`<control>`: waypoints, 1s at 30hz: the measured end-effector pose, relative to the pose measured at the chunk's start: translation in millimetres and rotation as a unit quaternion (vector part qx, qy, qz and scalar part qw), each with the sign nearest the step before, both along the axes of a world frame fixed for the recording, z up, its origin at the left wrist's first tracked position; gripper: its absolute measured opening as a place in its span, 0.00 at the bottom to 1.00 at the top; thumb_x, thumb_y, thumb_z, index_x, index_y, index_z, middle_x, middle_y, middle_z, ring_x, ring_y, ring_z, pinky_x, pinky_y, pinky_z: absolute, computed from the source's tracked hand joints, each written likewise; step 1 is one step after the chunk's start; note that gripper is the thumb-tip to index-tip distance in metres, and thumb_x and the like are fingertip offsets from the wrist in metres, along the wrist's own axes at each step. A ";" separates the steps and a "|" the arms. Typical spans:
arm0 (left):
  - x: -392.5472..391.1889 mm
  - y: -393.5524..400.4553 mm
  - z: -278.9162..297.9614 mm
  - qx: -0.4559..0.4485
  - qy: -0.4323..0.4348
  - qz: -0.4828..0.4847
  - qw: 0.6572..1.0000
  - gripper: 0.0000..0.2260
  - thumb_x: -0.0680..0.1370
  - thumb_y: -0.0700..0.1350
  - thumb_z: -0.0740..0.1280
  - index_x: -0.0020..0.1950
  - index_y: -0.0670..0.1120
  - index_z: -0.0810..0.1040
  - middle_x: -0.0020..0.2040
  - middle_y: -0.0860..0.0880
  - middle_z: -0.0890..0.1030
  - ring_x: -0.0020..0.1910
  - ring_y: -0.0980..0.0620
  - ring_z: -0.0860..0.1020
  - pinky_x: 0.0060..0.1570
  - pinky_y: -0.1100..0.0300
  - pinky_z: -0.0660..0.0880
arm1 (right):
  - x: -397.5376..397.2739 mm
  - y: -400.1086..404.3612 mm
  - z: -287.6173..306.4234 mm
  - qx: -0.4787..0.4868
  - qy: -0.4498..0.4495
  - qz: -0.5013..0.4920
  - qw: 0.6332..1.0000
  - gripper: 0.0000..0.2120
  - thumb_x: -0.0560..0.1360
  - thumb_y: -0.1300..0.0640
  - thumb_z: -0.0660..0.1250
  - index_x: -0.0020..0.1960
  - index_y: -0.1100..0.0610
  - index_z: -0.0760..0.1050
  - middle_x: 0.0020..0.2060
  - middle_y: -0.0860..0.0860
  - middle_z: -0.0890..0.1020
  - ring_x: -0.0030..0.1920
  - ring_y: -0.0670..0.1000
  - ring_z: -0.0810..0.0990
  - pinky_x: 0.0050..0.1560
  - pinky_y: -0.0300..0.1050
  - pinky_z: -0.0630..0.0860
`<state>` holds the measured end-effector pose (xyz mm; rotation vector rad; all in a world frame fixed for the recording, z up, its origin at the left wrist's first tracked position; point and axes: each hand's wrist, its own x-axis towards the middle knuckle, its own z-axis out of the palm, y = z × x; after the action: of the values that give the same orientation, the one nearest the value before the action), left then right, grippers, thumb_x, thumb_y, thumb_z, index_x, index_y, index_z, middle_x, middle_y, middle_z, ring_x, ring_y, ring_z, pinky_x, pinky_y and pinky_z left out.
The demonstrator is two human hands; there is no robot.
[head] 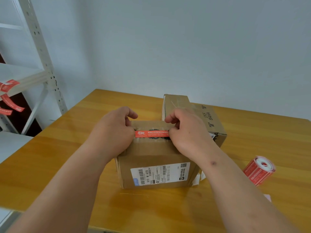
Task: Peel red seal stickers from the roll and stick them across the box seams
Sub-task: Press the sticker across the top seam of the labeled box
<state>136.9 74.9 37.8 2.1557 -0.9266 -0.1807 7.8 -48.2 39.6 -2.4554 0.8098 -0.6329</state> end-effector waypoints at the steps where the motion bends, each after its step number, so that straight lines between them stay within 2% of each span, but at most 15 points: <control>1: -0.5 0.3 0.7 -0.001 0.001 0.001 1.000 0.16 0.76 0.37 0.60 0.57 0.54 0.76 0.43 0.54 0.76 0.38 0.58 0.73 0.32 0.61 0.67 | -0.5 0.5 0.8 -0.002 -0.006 -0.006 1.000 0.13 0.75 0.64 0.61 0.48 0.45 0.71 0.49 0.42 0.70 0.42 0.36 0.69 0.36 0.27 0.63; 6: -1.1 1.2 1.8 -0.004 0.000 -0.002 1.000 0.14 0.76 0.37 0.61 0.57 0.53 0.77 0.44 0.54 0.76 0.39 0.58 0.73 0.32 0.62 0.67 | -2.6 5.3 0.4 -0.019 -0.057 -0.013 0.998 0.12 0.74 0.65 0.63 0.45 0.47 0.73 0.43 0.40 0.72 0.40 0.37 0.71 0.40 0.20 0.64; 11: 0.0 2.8 2.0 -0.004 -0.008 -0.001 1.000 0.16 0.76 0.36 0.61 0.57 0.53 0.77 0.44 0.54 0.76 0.39 0.58 0.72 0.32 0.63 0.66 | -8.3 4.6 -0.4 -0.013 -0.117 -0.024 0.993 0.11 0.75 0.64 0.62 0.45 0.48 0.75 0.44 0.39 0.76 0.40 0.39 0.73 0.39 0.28 0.66; 14: -0.9 3.6 2.6 -0.003 -0.028 0.006 1.000 0.15 0.77 0.38 0.61 0.57 0.54 0.77 0.46 0.55 0.75 0.38 0.58 0.72 0.31 0.63 0.65 | -12.0 -0.2 -1.5 -0.018 -0.105 -0.041 0.993 0.12 0.75 0.64 0.61 0.44 0.47 0.74 0.43 0.38 0.76 0.37 0.40 0.72 0.38 0.32 0.65; 16: -2.2 4.0 2.6 0.000 -0.059 0.003 0.998 0.12 0.78 0.42 0.62 0.57 0.55 0.77 0.48 0.57 0.73 0.39 0.59 0.72 0.32 0.66 0.64 | -14.0 -2.3 -2.5 -0.023 -0.083 -0.054 0.995 0.12 0.75 0.64 0.61 0.45 0.46 0.74 0.42 0.36 0.74 0.42 0.40 0.74 0.39 0.32 0.66; 18: -4.3 4.7 3.8 0.007 -0.089 -0.019 0.996 0.11 0.77 0.49 0.65 0.59 0.56 0.76 0.50 0.58 0.73 0.44 0.60 0.72 0.37 0.69 0.65 | -15.7 -3.2 -3.2 -0.028 -0.067 -0.061 0.996 0.11 0.76 0.63 0.60 0.47 0.47 0.75 0.41 0.35 0.72 0.48 0.42 0.73 0.44 0.35 0.68; 19: -5.2 4.9 4.5 0.013 -0.098 -0.034 0.995 0.13 0.76 0.53 0.66 0.61 0.56 0.75 0.53 0.58 0.73 0.49 0.59 0.73 0.43 0.68 0.67 | -16.5 -3.3 -3.5 -0.030 -0.058 -0.063 0.996 0.11 0.76 0.62 0.60 0.47 0.47 0.75 0.41 0.35 0.71 0.50 0.43 0.73 0.46 0.36 0.67; 21: -7.4 4.9 6.3 0.047 -0.110 -0.058 0.991 0.22 0.73 0.62 0.66 0.66 0.58 0.72 0.62 0.57 0.72 0.63 0.54 0.70 0.59 0.58 0.69 | -17.8 -3.2 -4.1 -0.033 -0.041 -0.063 0.997 0.10 0.77 0.61 0.60 0.48 0.46 0.74 0.44 0.38 0.73 0.52 0.43 0.71 0.46 0.36 0.66; 23: -10.8 4.6 8.8 0.096 -0.120 -0.078 0.985 0.31 0.69 0.69 0.65 0.69 0.59 0.68 0.68 0.57 0.69 0.69 0.53 0.65 0.68 0.48 0.65 | -18.7 -3.1 -4.6 -0.031 -0.026 -0.060 0.997 0.09 0.77 0.60 0.60 0.49 0.47 0.74 0.49 0.42 0.74 0.53 0.44 0.70 0.45 0.36 0.65; 26: -15.7 4.2 9.0 0.149 -0.130 -0.114 0.974 0.36 0.66 0.72 0.65 0.71 0.59 0.64 0.71 0.59 0.66 0.71 0.54 0.62 0.72 0.47 0.59 | -20.9 -1.2 -4.9 -0.026 -0.018 -0.056 0.998 0.09 0.77 0.59 0.60 0.51 0.48 0.75 0.51 0.44 0.74 0.53 0.45 0.70 0.47 0.38 0.65; 30: -19.2 3.2 6.2 0.159 -0.134 -0.128 0.970 0.36 0.68 0.69 0.66 0.73 0.59 0.62 0.74 0.59 0.63 0.73 0.54 0.59 0.72 0.49 0.55 | -21.3 3.1 -4.3 -0.035 -0.007 -0.062 0.997 0.04 0.76 0.52 0.63 0.50 0.46 0.74 0.49 0.42 0.73 0.52 0.45 0.70 0.48 0.40 0.68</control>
<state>117.7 78.1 44.0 2.3848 -1.4172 -0.1753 -13.6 -45.1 35.3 -2.4756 0.9540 -0.7342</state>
